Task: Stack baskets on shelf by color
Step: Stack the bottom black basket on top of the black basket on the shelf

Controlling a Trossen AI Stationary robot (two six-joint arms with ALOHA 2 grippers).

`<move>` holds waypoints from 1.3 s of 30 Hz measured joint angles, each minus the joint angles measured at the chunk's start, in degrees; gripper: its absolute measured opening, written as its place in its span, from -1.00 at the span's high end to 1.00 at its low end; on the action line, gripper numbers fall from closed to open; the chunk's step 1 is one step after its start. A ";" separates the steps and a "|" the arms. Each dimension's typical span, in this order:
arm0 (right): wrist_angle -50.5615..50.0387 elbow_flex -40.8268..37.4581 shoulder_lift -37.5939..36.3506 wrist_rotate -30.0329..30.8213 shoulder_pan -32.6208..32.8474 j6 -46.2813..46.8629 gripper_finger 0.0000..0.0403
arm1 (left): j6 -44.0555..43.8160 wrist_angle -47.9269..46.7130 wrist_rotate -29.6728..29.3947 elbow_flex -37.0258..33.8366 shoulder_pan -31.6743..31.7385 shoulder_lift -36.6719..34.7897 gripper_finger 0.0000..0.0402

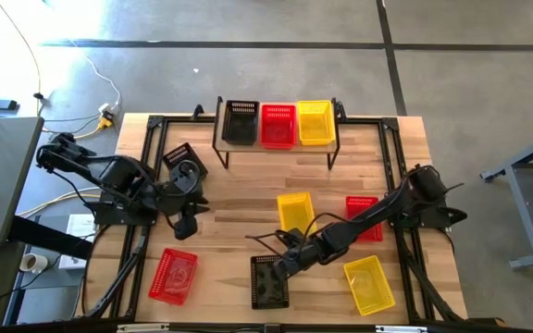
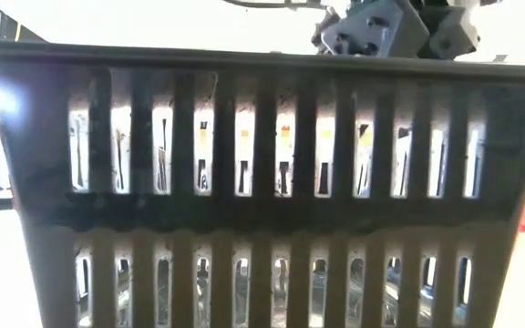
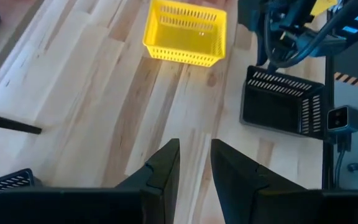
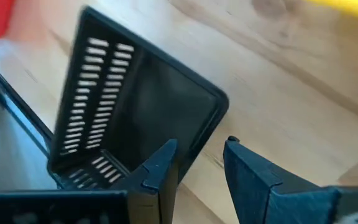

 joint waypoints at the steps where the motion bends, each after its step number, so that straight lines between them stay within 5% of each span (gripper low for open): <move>1: 0.30 0.00 0.49 -0.39 0.00 0.06 0.43 | 0.18 0.02 -0.03 0.02 0.00 0.12 0.59; 8: 2.88 0.00 2.58 -2.01 -0.33 1.09 0.45 | 3.17 0.91 -0.06 0.05 0.00 2.01 0.59; 17: 4.44 0.02 2.57 -1.71 -1.46 2.76 0.96 | 6.82 0.78 0.51 0.00 0.00 4.38 0.59; 22: 5.47 0.02 2.57 -1.09 -2.05 4.06 0.95 | 7.28 0.48 4.82 -0.08 0.02 5.57 0.59; 39: 4.67 9.43 2.49 14.44 -5.22 4.49 0.99 | 11.76 0.16 12.03 0.00 0.00 6.55 0.18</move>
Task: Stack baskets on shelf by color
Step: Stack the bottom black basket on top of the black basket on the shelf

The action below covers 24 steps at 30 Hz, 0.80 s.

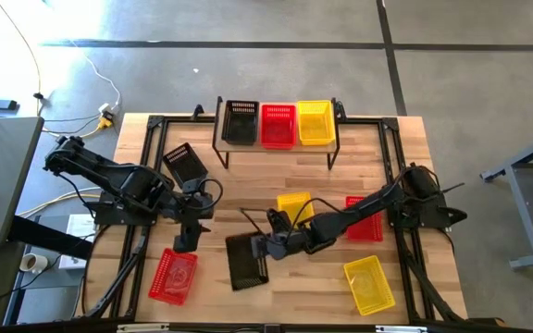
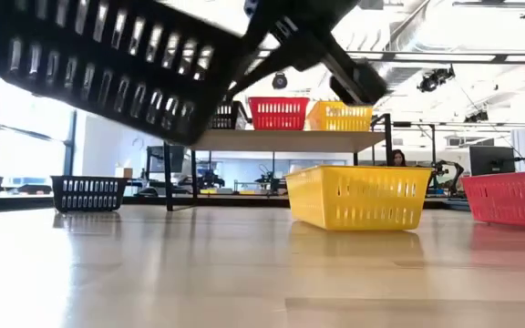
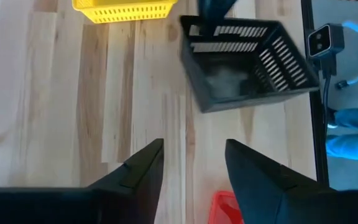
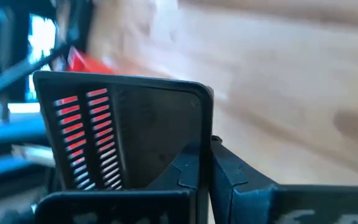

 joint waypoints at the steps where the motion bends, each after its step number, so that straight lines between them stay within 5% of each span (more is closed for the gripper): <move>1: -0.75 0.78 0.00 1.42 -0.35 0.00 1.00 | 0.00 -0.01 -0.02 0.00 0.01 0.00 0.17; 7: -3.82 4.95 -0.02 6.19 -2.76 -2.11 1.00 | 2.24 0.14 -0.87 0.00 -1.12 0.00 0.17; 24: -9.17 12.68 -0.02 6.44 -12.55 -10.13 1.00 | 11.95 1.37 -6.88 -0.02 -4.50 0.79 0.17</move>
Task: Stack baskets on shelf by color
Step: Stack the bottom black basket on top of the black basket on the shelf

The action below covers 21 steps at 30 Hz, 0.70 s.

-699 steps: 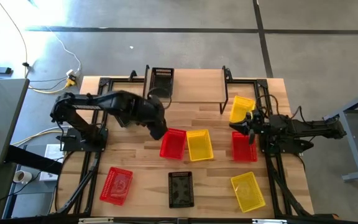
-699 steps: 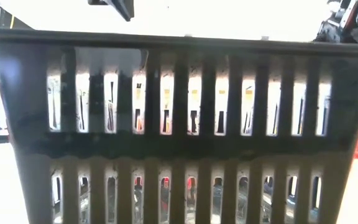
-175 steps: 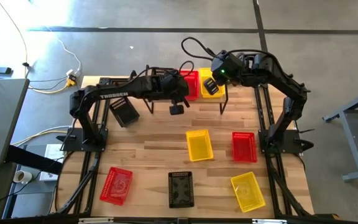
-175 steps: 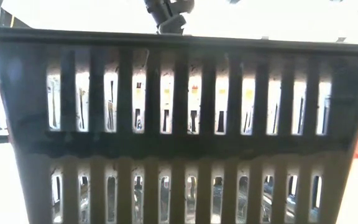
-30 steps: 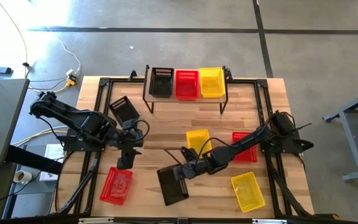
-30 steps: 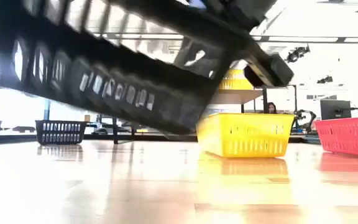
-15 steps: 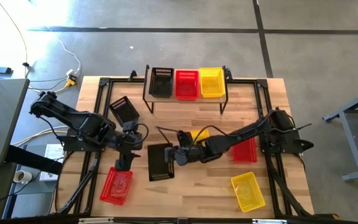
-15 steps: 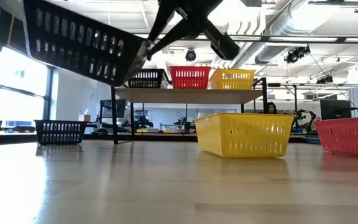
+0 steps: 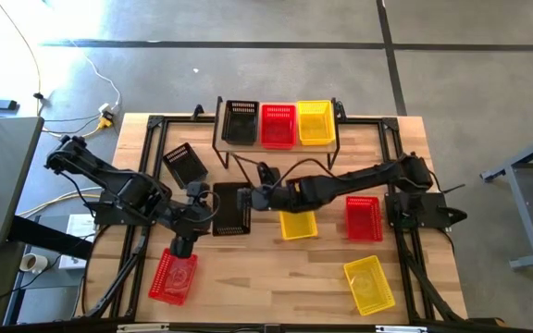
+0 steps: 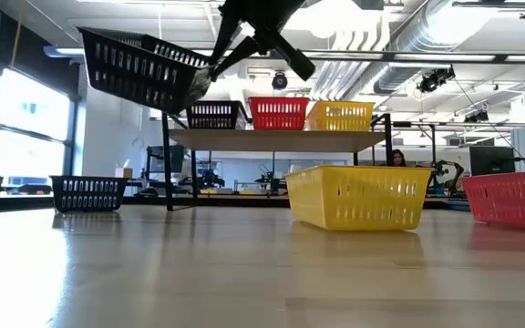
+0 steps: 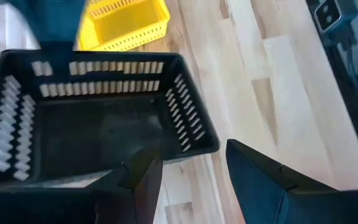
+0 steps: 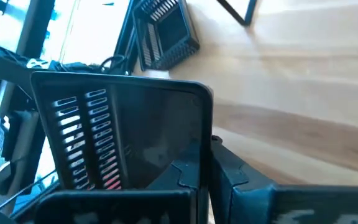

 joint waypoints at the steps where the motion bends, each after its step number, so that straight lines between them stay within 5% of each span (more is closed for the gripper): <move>1: 0.01 0.40 0.00 0.00 -0.38 -0.49 1.00 | 0.67 -0.13 -0.25 0.00 0.00 0.18 0.17; 21: -0.70 8.00 0.00 2.82 -2.23 -6.82 1.00 | 7.13 -2.05 -2.85 0.00 0.13 0.09 0.17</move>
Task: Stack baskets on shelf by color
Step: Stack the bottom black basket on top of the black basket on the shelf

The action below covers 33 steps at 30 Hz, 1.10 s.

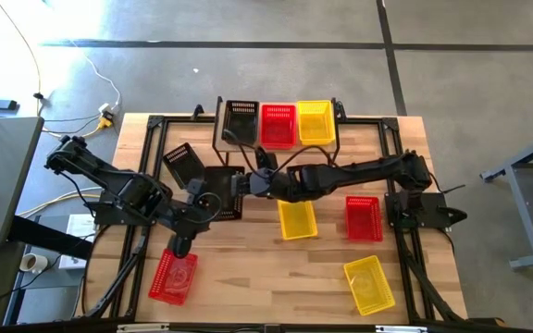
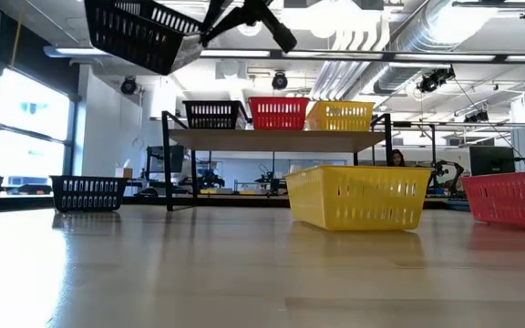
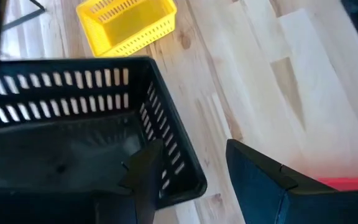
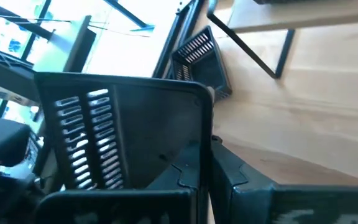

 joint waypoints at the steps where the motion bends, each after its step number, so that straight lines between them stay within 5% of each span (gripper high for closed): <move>1: -0.17 0.35 0.00 0.02 0.00 -0.32 1.00 | 0.00 -0.55 -0.17 0.00 0.00 0.02 0.17; 14: -0.05 3.13 0.02 0.41 0.50 -3.45 1.00 | 0.04 -5.61 -12.58 0.00 -0.02 4.68 0.22; 26: -1.44 3.13 0.02 0.85 0.61 -5.21 1.00 | 1.54 -4.32 -11.78 0.00 -0.02 4.92 0.91; 33: -1.70 3.11 0.02 0.85 0.61 -6.70 1.00 | 2.36 -4.26 -11.78 0.00 -0.01 4.94 0.96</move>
